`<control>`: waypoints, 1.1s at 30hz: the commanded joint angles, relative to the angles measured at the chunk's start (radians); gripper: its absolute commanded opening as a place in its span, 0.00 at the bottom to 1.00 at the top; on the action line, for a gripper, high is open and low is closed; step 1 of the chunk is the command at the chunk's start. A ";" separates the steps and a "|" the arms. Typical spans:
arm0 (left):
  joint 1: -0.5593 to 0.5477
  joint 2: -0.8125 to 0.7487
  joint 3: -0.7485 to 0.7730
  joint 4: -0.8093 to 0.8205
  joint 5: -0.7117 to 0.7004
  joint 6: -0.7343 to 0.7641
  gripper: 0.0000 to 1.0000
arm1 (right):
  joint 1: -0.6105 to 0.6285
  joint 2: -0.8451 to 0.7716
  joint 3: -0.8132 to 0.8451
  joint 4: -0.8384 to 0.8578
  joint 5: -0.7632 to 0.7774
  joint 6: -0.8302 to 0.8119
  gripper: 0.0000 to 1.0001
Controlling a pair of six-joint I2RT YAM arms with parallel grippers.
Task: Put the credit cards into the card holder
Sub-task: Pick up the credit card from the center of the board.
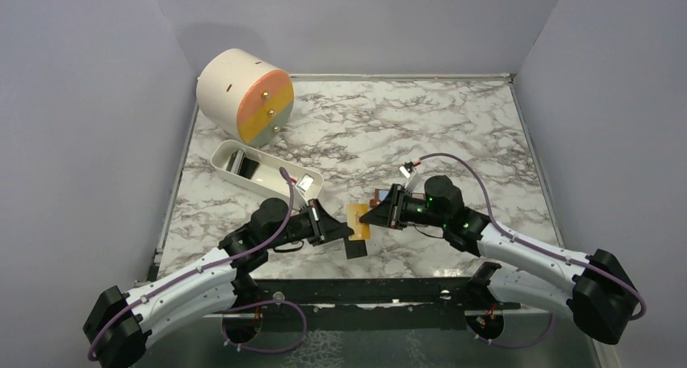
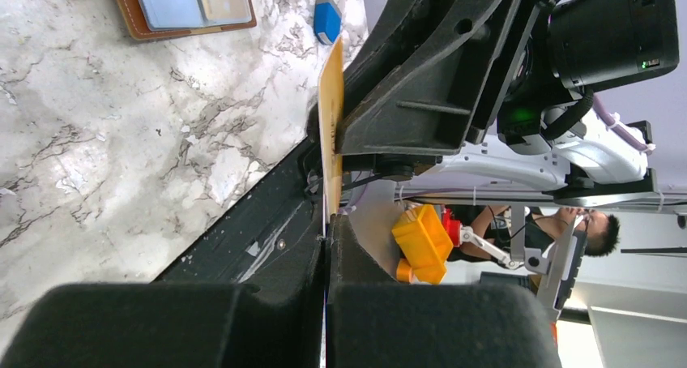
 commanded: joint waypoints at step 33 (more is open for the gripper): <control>0.002 -0.065 -0.064 0.145 0.073 -0.061 0.00 | -0.108 -0.138 0.097 -0.134 -0.031 -0.070 0.01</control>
